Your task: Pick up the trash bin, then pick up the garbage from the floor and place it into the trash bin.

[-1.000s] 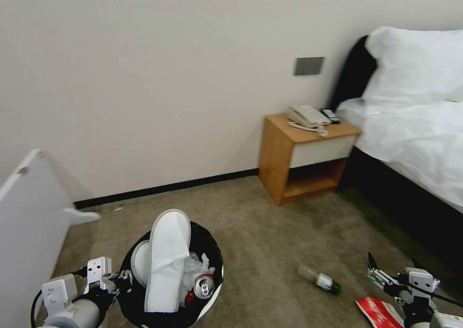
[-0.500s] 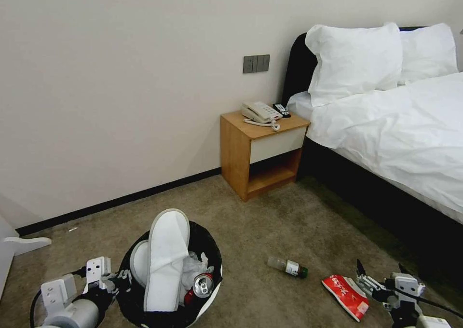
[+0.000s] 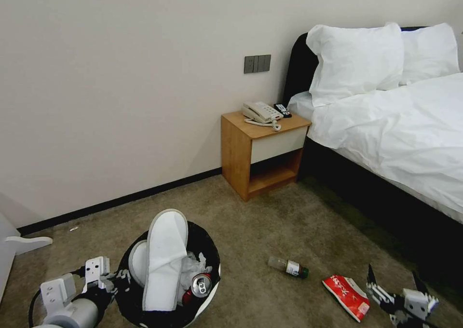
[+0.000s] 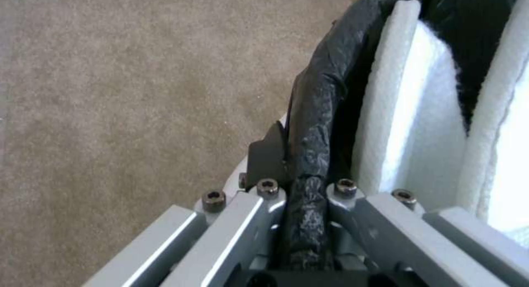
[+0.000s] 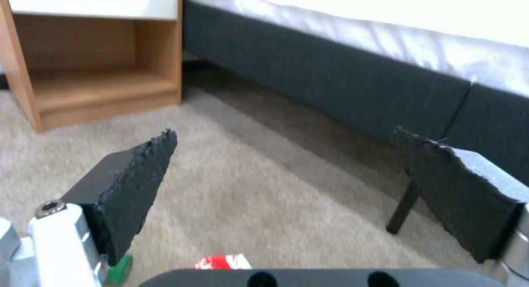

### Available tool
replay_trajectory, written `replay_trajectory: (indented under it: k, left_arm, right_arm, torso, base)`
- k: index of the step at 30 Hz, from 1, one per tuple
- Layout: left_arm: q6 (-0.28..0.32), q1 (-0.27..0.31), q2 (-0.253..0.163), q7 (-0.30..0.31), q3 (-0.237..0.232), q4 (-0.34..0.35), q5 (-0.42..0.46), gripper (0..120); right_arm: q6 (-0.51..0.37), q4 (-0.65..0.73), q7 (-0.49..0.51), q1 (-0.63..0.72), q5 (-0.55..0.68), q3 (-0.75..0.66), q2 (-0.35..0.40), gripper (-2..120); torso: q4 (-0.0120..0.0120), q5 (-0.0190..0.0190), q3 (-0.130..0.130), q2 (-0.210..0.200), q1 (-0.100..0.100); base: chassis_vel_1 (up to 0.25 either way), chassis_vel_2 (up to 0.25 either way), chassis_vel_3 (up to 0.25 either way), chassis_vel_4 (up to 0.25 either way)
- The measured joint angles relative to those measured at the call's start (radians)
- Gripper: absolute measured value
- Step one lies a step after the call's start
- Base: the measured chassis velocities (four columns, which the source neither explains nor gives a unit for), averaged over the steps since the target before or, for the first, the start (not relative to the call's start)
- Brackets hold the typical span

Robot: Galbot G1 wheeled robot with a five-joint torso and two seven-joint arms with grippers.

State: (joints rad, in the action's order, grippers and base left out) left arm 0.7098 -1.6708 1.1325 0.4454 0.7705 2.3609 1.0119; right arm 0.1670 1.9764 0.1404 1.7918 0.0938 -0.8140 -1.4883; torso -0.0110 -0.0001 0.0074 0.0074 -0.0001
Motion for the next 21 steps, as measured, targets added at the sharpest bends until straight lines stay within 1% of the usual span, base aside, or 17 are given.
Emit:
replay_trajectory:
  k: [7, 17, 21]
  left_arm:
    - [-0.001, -0.002, -0.002, -0.001, 0.0, -0.001, -0.005, 2]
    - [-0.006, -0.007, -0.002, -0.001, 0.001, -0.001, -0.006, 2]
    - [-0.006, -0.008, -0.002, -0.001, 0.0, -0.001, -0.007, 2]
  right_arm:
    - [-0.002, -0.019, 0.004, 0.007, -0.004, 0.011, -0.022, 100]
    - [0.006, -0.027, 0.0, 0.016, 0.005, 0.003, -0.024, 100]
    - [0.008, -0.028, 0.0, 0.018, 0.005, 0.003, -0.025, 100]
  torso:
    - [0.0002, 0.0, 0.0, 0.0, 0.0]
    - [0.0001, 0.0, 0.0, 0.0, 0.0]
    - [0.0001, 0.0, 0.0, 0.0, 0.0]
  base:
    - [0.0, 0.0, 0.0, 0.0]
    - [0.0, 0.0, 0.0, 0.0]
    - [-0.052, -0.055, -0.053, -0.044]
